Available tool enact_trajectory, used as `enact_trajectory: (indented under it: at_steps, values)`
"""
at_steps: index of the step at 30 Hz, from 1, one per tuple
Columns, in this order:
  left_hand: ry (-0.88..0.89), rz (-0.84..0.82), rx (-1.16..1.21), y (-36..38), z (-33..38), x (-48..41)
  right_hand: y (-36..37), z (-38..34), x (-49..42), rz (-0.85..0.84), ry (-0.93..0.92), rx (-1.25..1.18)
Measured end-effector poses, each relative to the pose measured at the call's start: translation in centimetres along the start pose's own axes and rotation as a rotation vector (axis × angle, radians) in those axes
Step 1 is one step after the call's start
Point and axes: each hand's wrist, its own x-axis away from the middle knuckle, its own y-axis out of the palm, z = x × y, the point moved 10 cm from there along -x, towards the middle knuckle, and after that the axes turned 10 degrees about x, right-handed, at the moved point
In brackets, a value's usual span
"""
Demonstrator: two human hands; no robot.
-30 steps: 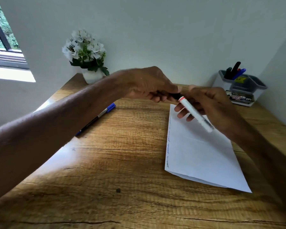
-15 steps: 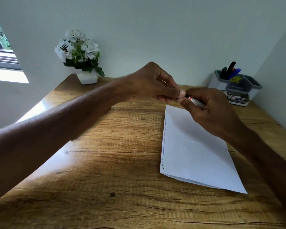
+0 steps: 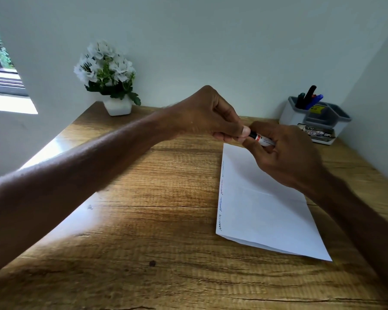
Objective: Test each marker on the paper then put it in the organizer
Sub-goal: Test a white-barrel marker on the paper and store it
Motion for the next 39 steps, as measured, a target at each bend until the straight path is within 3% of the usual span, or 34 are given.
enact_trajectory:
  at_steps: [17,25,30,34,37,39]
  values:
    - [0.010,0.023,-0.069,-0.3,0.3,0.1,0.9,-0.4,0.3,-0.066,-0.003,0.033]
    - [-0.079,-0.030,-0.036,-1.2,-1.8,-0.6,2.3,2.7,0.4,-0.236,0.226,-0.007]
    - [-0.096,0.040,-0.121,-2.8,-3.9,-1.1,4.3,4.4,0.5,-0.268,0.349,-0.804]
    - [-0.242,0.106,-0.126,-3.1,-6.4,-1.3,3.7,4.2,-0.1,-0.287,0.389,-1.239]
    - [-0.316,0.147,0.031,-2.9,-7.3,-1.2,4.4,4.8,0.0,-0.279,0.434,-1.395]
    - [-0.286,0.127,0.014,-2.6,-6.8,-1.3,4.8,4.7,0.3,-0.280,0.421,-1.403]
